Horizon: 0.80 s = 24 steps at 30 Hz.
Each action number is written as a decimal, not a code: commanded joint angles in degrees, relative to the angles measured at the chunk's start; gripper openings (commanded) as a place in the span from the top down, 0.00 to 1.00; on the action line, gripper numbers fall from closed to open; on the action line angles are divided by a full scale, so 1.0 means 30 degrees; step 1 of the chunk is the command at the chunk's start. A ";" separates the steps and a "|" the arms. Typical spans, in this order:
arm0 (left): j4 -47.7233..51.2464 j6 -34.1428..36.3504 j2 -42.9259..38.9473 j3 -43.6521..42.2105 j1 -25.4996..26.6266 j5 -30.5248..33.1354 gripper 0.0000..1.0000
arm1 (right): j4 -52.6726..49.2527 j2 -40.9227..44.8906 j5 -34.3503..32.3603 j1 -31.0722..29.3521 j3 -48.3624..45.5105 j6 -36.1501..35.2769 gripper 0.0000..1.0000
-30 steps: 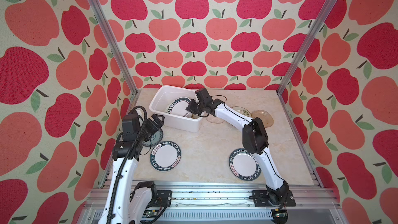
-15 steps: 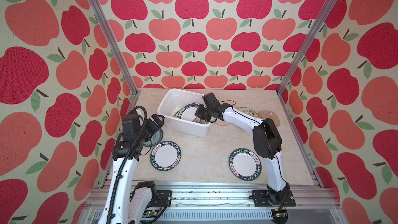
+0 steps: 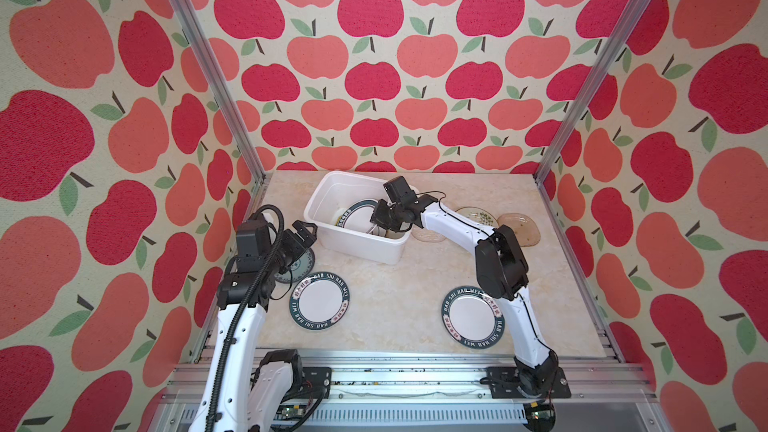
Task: Place the plates into the plastic bin on the countertop
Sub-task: 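Lower the red-ring plate into the bin with the right gripper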
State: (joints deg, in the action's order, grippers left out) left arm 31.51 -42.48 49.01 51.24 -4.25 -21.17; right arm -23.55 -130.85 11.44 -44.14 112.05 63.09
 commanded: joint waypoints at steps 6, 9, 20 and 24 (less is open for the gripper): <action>0.0270 0.0449 0.0037 -0.0089 0.0136 0.0426 0.01 | -0.0411 -0.0946 0.0406 0.0094 0.1490 -0.0280 0.79; 0.0221 0.0445 0.0039 -0.0191 0.0099 0.0455 0.01 | -0.0411 -0.1134 0.0433 0.0123 0.1520 -0.0210 0.72; 0.0265 0.0445 -0.0100 -0.0241 0.0099 0.0423 0.01 | -0.3835 -0.2532 -0.0158 -0.0074 0.4315 -0.2199 0.35; 0.0286 0.0449 -0.0188 -0.0238 0.0099 0.0386 0.01 | -0.5722 -0.3015 -0.0939 -0.0250 0.5750 -0.3195 0.27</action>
State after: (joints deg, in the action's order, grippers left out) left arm 31.51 -42.46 49.10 50.94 -4.25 -20.80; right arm -35.66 -138.82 11.38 -44.66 125.54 57.41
